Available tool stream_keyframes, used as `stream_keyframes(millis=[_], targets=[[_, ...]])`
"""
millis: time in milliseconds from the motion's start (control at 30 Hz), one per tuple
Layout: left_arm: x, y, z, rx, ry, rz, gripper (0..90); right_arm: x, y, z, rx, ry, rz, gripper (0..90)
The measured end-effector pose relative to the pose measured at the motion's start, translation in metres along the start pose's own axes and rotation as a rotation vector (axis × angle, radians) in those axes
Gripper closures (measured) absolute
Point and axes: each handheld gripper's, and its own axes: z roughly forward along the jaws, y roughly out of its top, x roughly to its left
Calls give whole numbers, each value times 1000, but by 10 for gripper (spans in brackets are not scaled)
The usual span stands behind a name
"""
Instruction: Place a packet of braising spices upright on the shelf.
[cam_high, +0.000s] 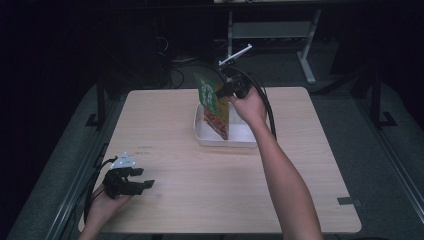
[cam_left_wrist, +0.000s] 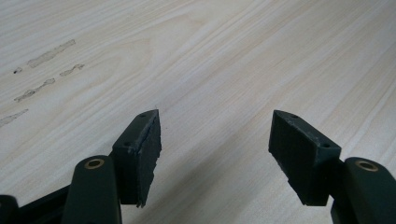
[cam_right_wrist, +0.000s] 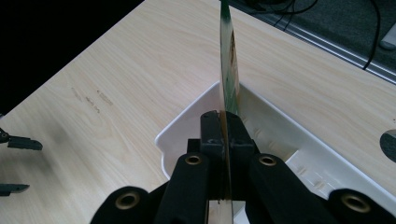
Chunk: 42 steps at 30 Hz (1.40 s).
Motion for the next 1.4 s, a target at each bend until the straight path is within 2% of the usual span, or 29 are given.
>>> stream_keyframes(millis=[433,800,967,1400], targets=[[-1,0,1,1,-1,-2,342,-10,-9,-3,9,4,28,879],[-1,0,1,2,-2,0,342,-15,-15,-4,17,11,33,874],[0,0,1,4,-1,0,341,-17,-16,-4,13,13,47,766],[0,0,2,6,0,4,341,-24,-24,-8,12,45,78,630]])
